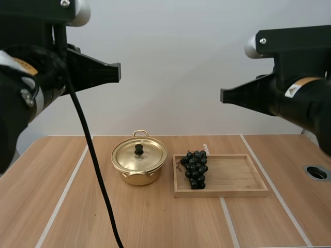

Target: Open the pot, put the grape inside, and close it

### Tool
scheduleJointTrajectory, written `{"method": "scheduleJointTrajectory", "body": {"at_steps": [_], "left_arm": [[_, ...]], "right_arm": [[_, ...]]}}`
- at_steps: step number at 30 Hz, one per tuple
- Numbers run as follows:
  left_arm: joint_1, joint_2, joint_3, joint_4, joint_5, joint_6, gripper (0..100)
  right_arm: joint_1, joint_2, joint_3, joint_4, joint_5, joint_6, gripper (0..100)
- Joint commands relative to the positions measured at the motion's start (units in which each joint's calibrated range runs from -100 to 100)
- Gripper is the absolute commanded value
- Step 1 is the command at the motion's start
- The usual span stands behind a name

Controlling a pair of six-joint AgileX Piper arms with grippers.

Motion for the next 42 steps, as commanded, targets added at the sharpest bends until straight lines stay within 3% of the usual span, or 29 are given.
{"method": "scheduleJointTrajectory", "body": {"at_steps": [1,6,10,15,18,27,32,35,37,40,41,42], "left_arm": [[0.06,5.21,-3.52,-1.14,5.91,2.67,0],[0.06,14.14,-7.58,-2.86,20.58,9.89,0],[0.06,22.44,-10.24,-7.90,28.65,17.62,0],[0.06,31.98,-12.64,-10.53,37.14,21.76,0],[0.06,36.09,-12.83,-10.53,37.86,21.98,0],[0.06,40.28,-12.83,-9.94,32.69,22.12,0],[0.06,40.45,-12.83,-10.18,33.42,27.45,0],[-0.02,40.60,-12.83,-11.84,33.76,30.13,7],[-0.08,40.60,-12.83,-14.13,34.16,32.61,24],[-0.08,40.60,-12.95,-16.57,34.38,36.43,60],[-0.08,40.60,-12.94,-16.86,34.38,37.74,74],[-0.08,40.60,-12.94,-16.97,34.38,38.64,85]], "right_arm": [[-0.21,7.24,-6.33,0.05,8.38,-0.41,0],[-0.21,17.61,-15.27,0.05,19.32,-0.71,0],[-0.21,25.54,-20.14,0.97,25.98,-3.05,0],[-0.21,32.42,-21.74,5.02,28.80,-10.66,0],[-0.21,34.56,-21.74,5.70,29.33,-13.61,0],[-0.21,35.41,-21.74,6.15,26.98,-13.38,0],[-0.21,35.41,-21.74,6.58,26.70,-13.86,0],[-0.21,35.41,-21.74,10.51,27.07,-18.28,1],[-0.21,35.41,-21.74,13.69,27.46,-20.83,26],[-0.21,35.41,-21.74,18.26,27.28,-25.42,90],[-0.21,35.41,-21.74,19.22,26.79,-26.66,100],[-0.21,35.41,-21.74,19.35,26.27,-27.00,100]]}}
